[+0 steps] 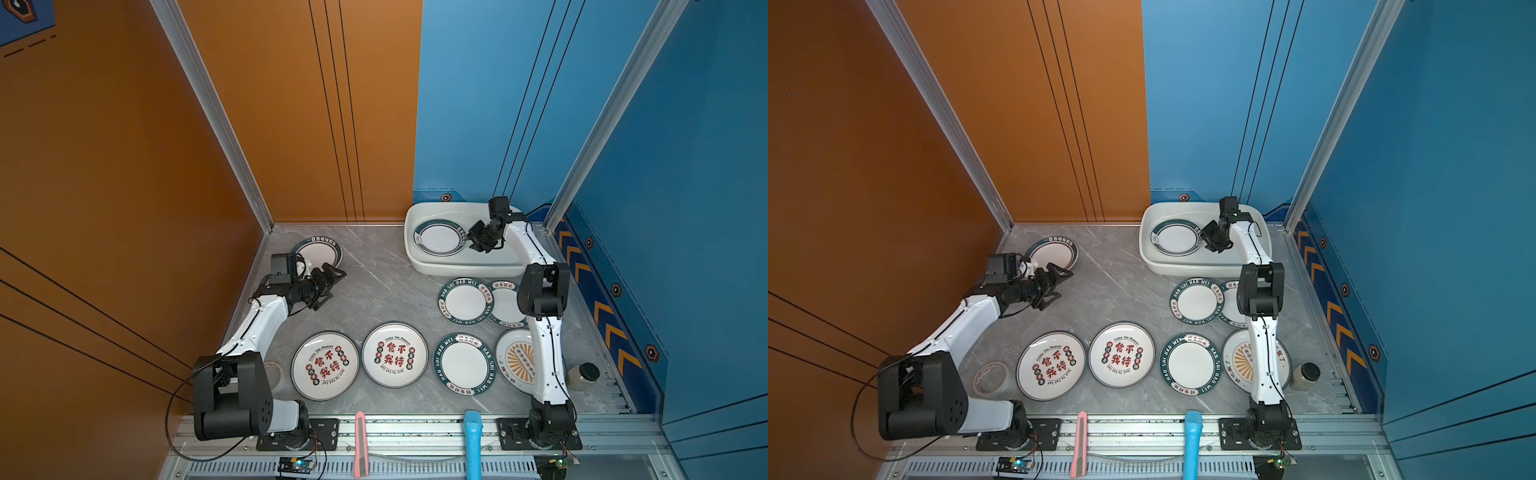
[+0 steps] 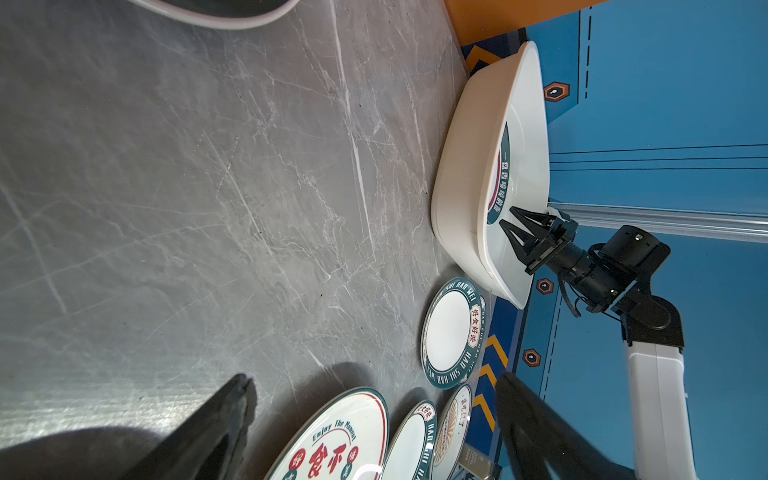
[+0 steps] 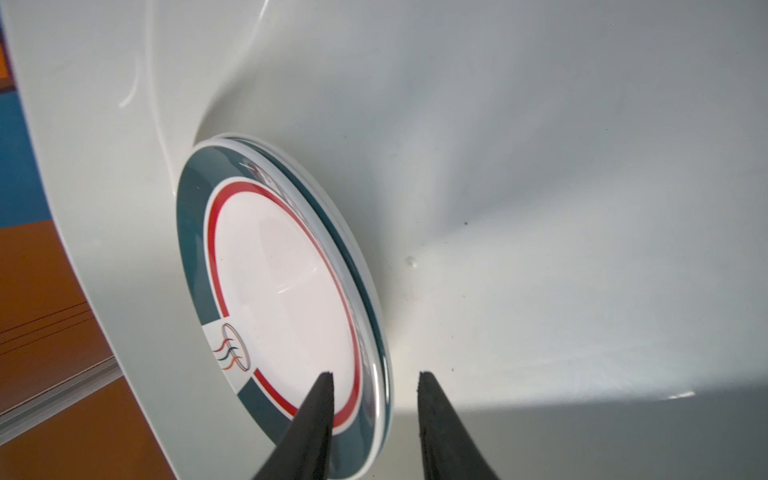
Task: Place the plates into the plastic bin on the countertop
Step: 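Release plate in bin with right gripper while left gripper moves to next plate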
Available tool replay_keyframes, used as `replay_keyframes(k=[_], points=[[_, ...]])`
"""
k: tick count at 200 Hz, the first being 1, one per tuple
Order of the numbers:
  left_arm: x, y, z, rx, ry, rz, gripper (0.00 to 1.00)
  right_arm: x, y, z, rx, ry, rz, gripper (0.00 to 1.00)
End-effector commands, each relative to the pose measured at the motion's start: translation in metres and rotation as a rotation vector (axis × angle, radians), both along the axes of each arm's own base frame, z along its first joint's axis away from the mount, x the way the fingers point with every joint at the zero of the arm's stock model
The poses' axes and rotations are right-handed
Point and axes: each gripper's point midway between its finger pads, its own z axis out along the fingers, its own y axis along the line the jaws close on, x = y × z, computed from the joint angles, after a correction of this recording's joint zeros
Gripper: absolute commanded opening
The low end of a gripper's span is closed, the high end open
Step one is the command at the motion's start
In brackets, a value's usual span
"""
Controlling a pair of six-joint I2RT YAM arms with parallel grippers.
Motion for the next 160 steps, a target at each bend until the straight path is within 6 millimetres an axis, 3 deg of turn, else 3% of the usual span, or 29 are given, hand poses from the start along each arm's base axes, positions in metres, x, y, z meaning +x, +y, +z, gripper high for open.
replay_keyframes(k=[1,75,123,160], points=[[-0.004,0.002,-0.005,-0.002,0.024,0.004,0.92,-0.013,-0.008,0.031,-0.066,-0.011,0.023,0.38],[-0.011,0.011,-0.011,0.000,0.029,0.034,0.92,-0.017,-0.001,0.031,-0.066,-0.012,0.044,0.39],[-0.005,0.041,-0.018,0.012,0.039,0.144,0.92,-0.007,-0.006,0.076,-0.064,-0.122,0.043,0.40],[0.002,0.072,-0.028,0.037,0.066,0.271,0.91,-0.016,-0.013,0.108,-0.072,-0.173,0.049,0.40]])
